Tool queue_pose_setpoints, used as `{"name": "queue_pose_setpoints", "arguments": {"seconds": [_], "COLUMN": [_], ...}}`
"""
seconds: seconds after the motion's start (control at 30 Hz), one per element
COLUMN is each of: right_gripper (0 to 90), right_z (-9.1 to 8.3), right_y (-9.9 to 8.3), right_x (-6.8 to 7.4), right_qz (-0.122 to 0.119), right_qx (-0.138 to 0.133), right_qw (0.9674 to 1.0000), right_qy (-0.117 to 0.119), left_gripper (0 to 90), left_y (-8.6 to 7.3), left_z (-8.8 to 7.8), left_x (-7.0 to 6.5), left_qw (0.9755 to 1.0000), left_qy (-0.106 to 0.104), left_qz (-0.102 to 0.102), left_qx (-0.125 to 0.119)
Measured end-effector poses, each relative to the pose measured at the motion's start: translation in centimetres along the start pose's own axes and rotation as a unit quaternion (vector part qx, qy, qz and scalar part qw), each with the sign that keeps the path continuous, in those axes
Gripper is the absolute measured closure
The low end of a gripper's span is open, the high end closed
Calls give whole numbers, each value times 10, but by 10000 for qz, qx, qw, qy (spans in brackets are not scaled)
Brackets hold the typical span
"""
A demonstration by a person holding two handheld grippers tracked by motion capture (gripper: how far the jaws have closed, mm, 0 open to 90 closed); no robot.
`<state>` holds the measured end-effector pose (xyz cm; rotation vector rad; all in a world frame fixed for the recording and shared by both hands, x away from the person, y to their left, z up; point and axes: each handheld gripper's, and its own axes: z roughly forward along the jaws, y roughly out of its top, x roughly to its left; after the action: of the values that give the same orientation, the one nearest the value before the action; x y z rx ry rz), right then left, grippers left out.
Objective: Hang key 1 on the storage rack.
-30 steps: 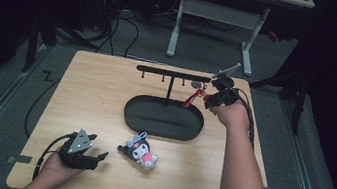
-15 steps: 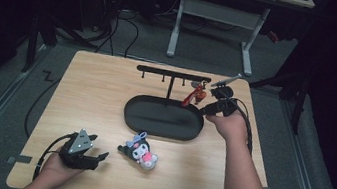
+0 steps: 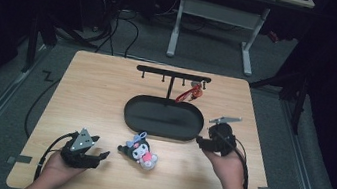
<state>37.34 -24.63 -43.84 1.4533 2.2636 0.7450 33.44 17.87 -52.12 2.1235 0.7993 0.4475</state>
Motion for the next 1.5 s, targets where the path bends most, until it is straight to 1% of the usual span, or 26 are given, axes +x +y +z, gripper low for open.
{"name": "queue_pose_setpoints", "arguments": {"seconds": [0.1, 0.2, 0.27, 0.3, 0.33, 0.37, 0.4, 0.43, 0.47, 0.5, 0.53, 0.6, 0.67, 0.73, 0.83, 0.97, 1.0, 1.03, 1.07, 1.1, 1.13, 1.27, 1.33, 1.4, 1.47, 1.5], "right_gripper": [497, 500, 502, 523, 507, 477, 481, 500, 524, 533, 535, 537, 521, 496, 487, 486, 485, 485, 485, 485, 484, 484, 484, 484, 484, 484], "right_z": [5, 10, 11, 10, 11, 11, 7, 4, 3, 3, 3, 3, 3, 2, 1, 2, 2, 1, 1, 0, 0, -1, -1, -1, -2, -2], "right_y": [-31, -62, -84, -96, -105, -108, -110, -113, -115, -116, -116, -115, -113, -114, -116, -116, -116, -115, -115, -115, -115, -118, -119, -120, -121, -121], "right_x": [5, 7, 9, 11, 11, 12, 13, 14, 13, 11, 10, 12, 14, 16, 17, 15, 14, 14, 13, 13, 12, 8, 5, 2, 1, 0], "right_qz": [35, 224, 321, 437, 490, 443, 288, 276, 341, 369, 418, 298, 162, 219, 231, 290, 279, 277, 286, 297, 303, 410, 462, 542, 565, 562], "right_qx": [-233, -459, -794, -987, -1019, -909, -920, -1034, -1094, -1079, -1044, -1060, -1102, -1154, -1145, -1140, -1151, -1156, -1170, -1174, -1194, -1188, -1193, -1183, -1196, -1194], "right_qw": [9996, 9984, 9961, 9940, 9932, 9938, 9947, 9939, 9928, 9923, 9920, 9919, 9916, 9900, 9898, 9894, 9893, 9893, 9893, 9893, 9892, 9895, 9894, 9893, 9892, 9892], "right_qy": [150, 242, 196, 201, 295, 469, 370, 255, 335, 483, 577, 637, 662, 780, 819, 856, 852, 841, 827, 812, 797, 709, 682, 653, 636, 633], "left_gripper": [346, 384, 410, 433, 449, 468, 513, 618, 712, 772, 809, 850, 858, 873, 884, 889, 889, 888, 889, 888, 888, 885, 870, 831, 805, 772], "left_y": [1, 1, 1, 2, 3, 4, 5, 8, 11, 14, 16, 19, 23, 27, 34, 43, 46, 49, 54, 59, 66, 81, 86, 88, 85, 83], "left_z": [1, 2, 5, 6, 6, 7, 8, 10, 11, 12, 15, 25, 35, 43, 50, 55, 60, 66, 71, 76, 82, 97, 102, 100, 93, 88], "left_x": [4, 12, 14, 13, 12, 11, 9, 7, 6, 4, 1, -3, -7, -12, -24, -41, -48, -55, -61, -67, -75, -98, -105, -103, -97, -94], "left_qw": [10000, 9996, 9992, 9991, 9991, 9990, 9989, 9987, 9984, 9981, 9979, 9973, 9965, 9965, 9970, 9981, 9984, 9986, 9988, 9990, 9990, 9985, 9984, 9989, 9993, 9993], "left_qy": [84, 129, 191, 234, 248, 247, 234, 244, 269, 284, 316, 431, 419, 436, 349, 199, 100, 51, 0, -59, -161, -433, -483, -425, -340, -322], "left_qz": [-25, -264, -340, -348, -357, -380, -408, -438, -492, -550, -565, -562, -670, -641, -612, -489, -449, -348, -258, -239, -194, 4, 71, 10, -54, -66], "left_qx": [25, -2, -4, 1, -5, -42, -47, -7, 2, -15, 30, 196, 273, 305, 308, 314, 338, 401, 410, 373, 358, 328, 293, 222, 156, 149]}}
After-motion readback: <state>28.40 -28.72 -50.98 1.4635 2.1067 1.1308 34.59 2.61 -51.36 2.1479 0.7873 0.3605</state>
